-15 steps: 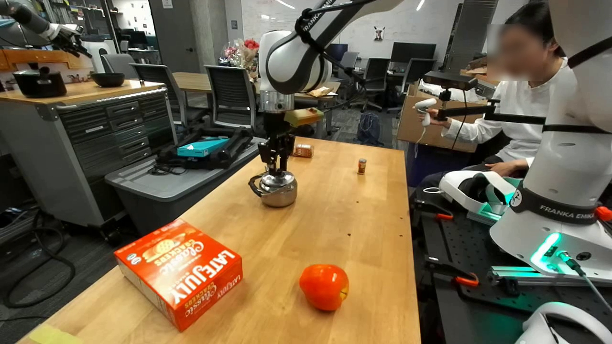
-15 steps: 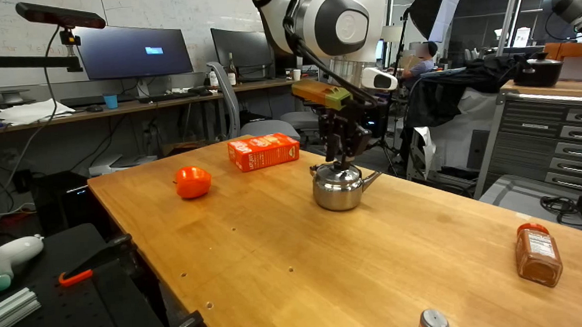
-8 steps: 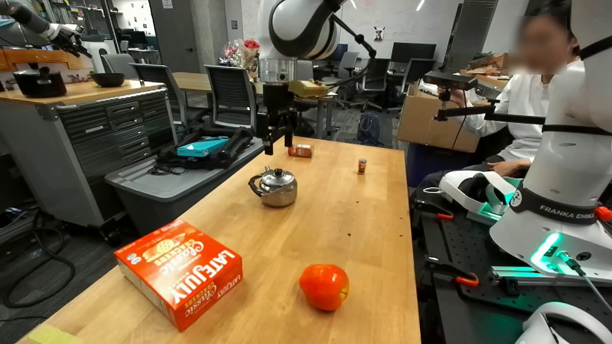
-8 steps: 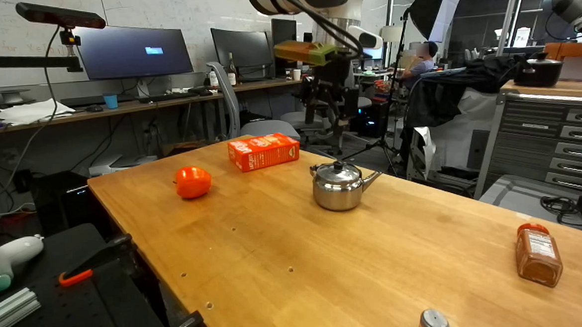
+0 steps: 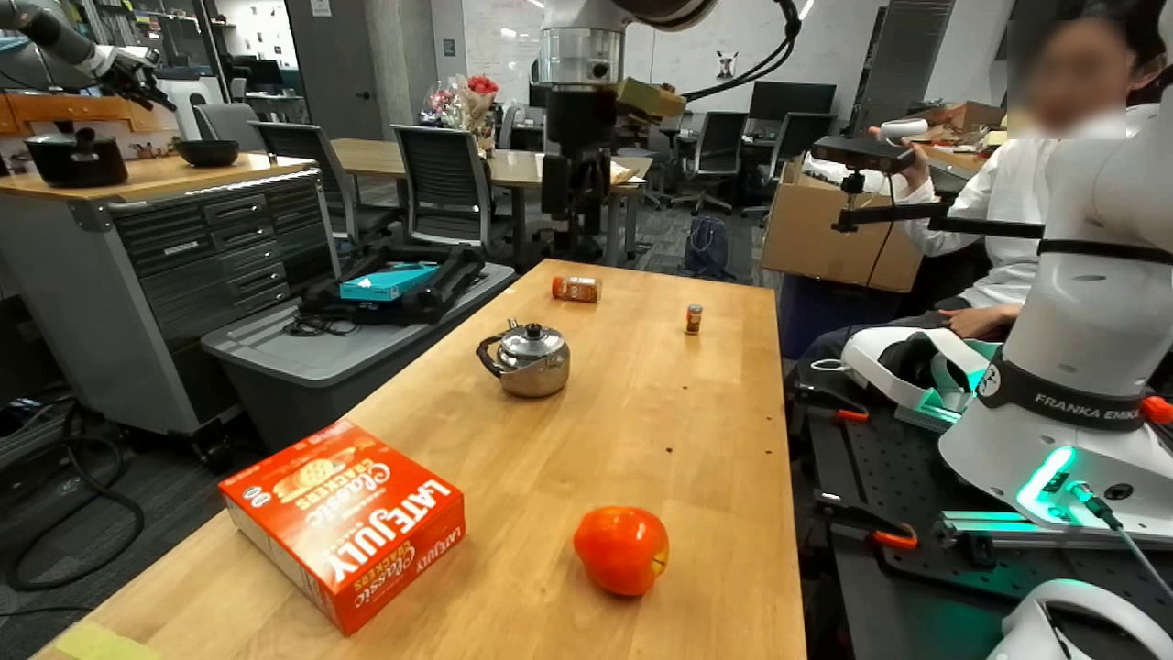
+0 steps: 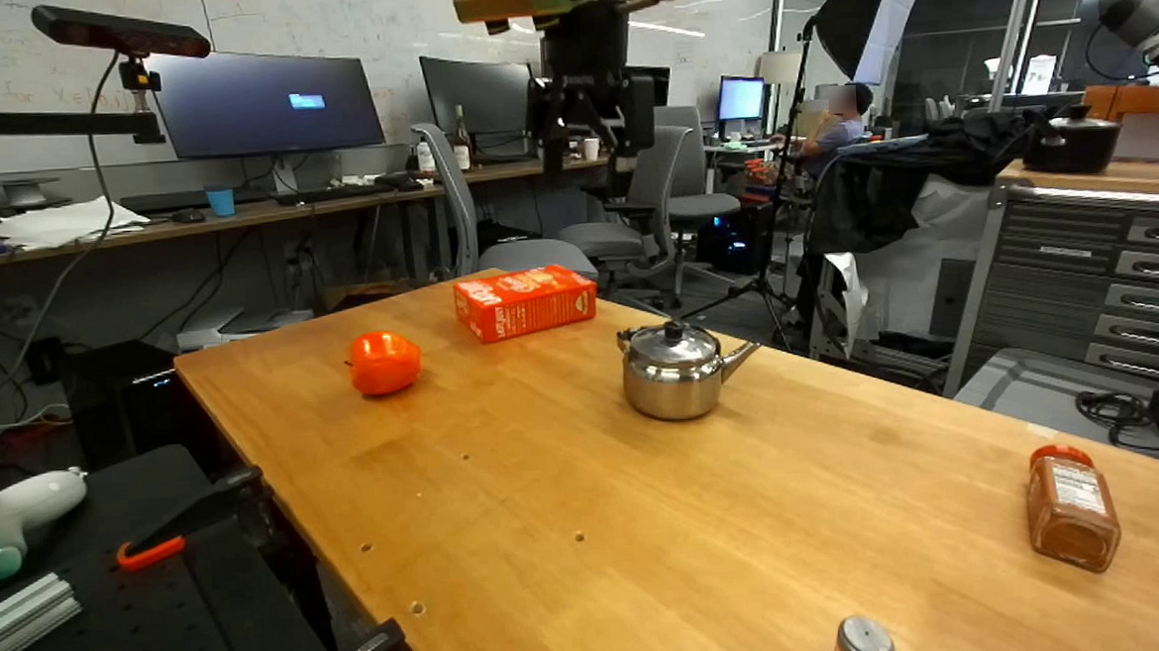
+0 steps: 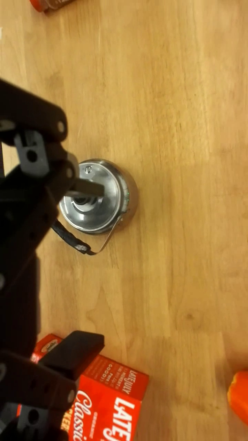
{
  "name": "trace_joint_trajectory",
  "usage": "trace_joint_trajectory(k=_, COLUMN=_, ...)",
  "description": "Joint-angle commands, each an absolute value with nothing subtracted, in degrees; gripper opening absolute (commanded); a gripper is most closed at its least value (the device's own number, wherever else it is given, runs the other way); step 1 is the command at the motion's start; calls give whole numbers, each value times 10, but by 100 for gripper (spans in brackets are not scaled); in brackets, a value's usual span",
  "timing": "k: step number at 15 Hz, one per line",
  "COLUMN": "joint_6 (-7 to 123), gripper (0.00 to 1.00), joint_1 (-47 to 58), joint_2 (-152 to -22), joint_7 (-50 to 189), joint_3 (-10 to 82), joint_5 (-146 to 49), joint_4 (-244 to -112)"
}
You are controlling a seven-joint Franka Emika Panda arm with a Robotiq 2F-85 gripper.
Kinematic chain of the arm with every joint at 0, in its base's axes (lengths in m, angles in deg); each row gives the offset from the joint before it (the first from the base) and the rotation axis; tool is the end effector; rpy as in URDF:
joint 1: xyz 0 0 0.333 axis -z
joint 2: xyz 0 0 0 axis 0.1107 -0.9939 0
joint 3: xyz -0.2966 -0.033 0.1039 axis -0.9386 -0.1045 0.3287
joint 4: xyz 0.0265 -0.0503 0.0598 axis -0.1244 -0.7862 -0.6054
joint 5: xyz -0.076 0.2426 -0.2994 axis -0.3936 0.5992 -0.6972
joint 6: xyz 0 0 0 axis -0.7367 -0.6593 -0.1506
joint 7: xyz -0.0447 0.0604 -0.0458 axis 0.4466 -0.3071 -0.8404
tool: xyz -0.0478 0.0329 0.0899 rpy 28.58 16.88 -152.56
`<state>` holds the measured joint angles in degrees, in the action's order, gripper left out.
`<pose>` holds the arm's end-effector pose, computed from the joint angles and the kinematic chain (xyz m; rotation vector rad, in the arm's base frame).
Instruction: Pick the lid on the table and put it on the kettle
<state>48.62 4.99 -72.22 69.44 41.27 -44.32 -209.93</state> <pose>0.5369 0.0267 0.3818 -3.1241 0.0606 0.0080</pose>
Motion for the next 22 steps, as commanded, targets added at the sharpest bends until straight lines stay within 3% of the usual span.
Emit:
trace_joint_trajectory(k=1, joint_6=481, gripper=100, joint_1=45, joint_2=-626, joint_7=689, joint_3=418, joint_5=-484, joint_4=-2175)
trace_joint_trajectory(k=17, joint_6=372, gripper=100, joint_1=45, joint_2=-350, joint_7=794, joint_3=362, joint_5=-407, joint_4=-2343)
trace_joint_trajectory(k=18, joint_6=399, gripper=100, joint_1=52, joint_2=-397, joint_7=763, joint_3=387, joint_5=-431, joint_4=-2324)
trace_joint_trajectory(k=22, joint_6=380, gripper=100, joint_1=53, joint_2=-366, joint_7=784, joint_3=370, joint_5=-417, joint_4=-2338)
